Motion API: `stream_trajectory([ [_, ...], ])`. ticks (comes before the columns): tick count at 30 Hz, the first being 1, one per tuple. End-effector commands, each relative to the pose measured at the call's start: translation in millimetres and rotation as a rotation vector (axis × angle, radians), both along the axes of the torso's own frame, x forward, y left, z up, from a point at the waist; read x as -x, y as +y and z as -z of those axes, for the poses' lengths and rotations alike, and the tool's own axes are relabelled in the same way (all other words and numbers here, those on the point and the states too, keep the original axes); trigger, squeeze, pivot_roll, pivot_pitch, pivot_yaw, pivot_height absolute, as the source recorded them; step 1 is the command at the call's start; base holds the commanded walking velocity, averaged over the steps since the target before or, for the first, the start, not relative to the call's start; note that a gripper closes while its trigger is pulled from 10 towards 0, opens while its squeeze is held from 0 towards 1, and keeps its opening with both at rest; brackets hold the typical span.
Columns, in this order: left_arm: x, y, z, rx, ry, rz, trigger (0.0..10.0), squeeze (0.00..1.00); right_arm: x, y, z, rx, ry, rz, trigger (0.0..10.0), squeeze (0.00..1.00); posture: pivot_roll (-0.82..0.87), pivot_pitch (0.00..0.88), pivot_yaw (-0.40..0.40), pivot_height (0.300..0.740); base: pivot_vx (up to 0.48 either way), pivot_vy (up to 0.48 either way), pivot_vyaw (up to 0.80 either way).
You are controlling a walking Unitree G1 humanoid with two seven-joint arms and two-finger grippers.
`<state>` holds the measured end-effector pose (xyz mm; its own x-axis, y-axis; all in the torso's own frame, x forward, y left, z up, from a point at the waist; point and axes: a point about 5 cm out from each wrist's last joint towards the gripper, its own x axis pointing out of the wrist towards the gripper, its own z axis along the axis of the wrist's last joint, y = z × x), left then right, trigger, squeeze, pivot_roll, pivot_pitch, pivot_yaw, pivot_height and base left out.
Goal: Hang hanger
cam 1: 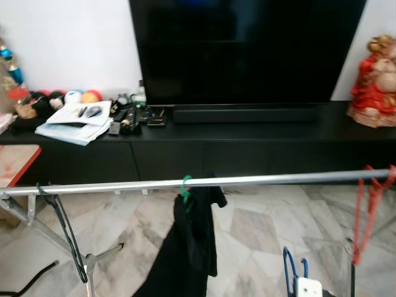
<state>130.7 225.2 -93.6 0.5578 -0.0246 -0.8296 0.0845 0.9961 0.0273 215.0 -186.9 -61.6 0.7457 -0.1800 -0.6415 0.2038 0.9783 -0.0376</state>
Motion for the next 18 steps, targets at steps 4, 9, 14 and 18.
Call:
stream_trajectory([
  [4,-4.2,-2.7,-0.7,-0.003,-0.009,0.003,10.0,0.0,-14.6,-12.9,-13.5,0.045,-0.087,0.046,10.0,0.0,0.15,0.002,0.011,0.74,0.0,0.0,0.0],
  [9,-0.5,-0.8,0.2,-0.008,-0.002,-0.004,10.0,0.0,-33.9,-21.4,-32.8,0.11,-0.204,0.118,10.0,0.0,0.16,0.009,0.007,0.74,0.0,0.0,0.0],
  [14,5.3,8.1,-0.2,-0.015,0.009,-0.013,10.0,0.0,-48.2,-25.8,-51.5,0.184,-0.32,0.154,10.0,0.0,0.15,0.021,0.004,0.74,0.0,0.0,0.0],
  [18,9.3,17.0,-1.4,-0.021,0.017,-0.022,10.0,0.0,-57.7,-25.8,-64.0,0.185,-0.397,0.202,10.0,0.0,0.15,0.025,0.003,0.74,0.0,0.0,0.0],
])
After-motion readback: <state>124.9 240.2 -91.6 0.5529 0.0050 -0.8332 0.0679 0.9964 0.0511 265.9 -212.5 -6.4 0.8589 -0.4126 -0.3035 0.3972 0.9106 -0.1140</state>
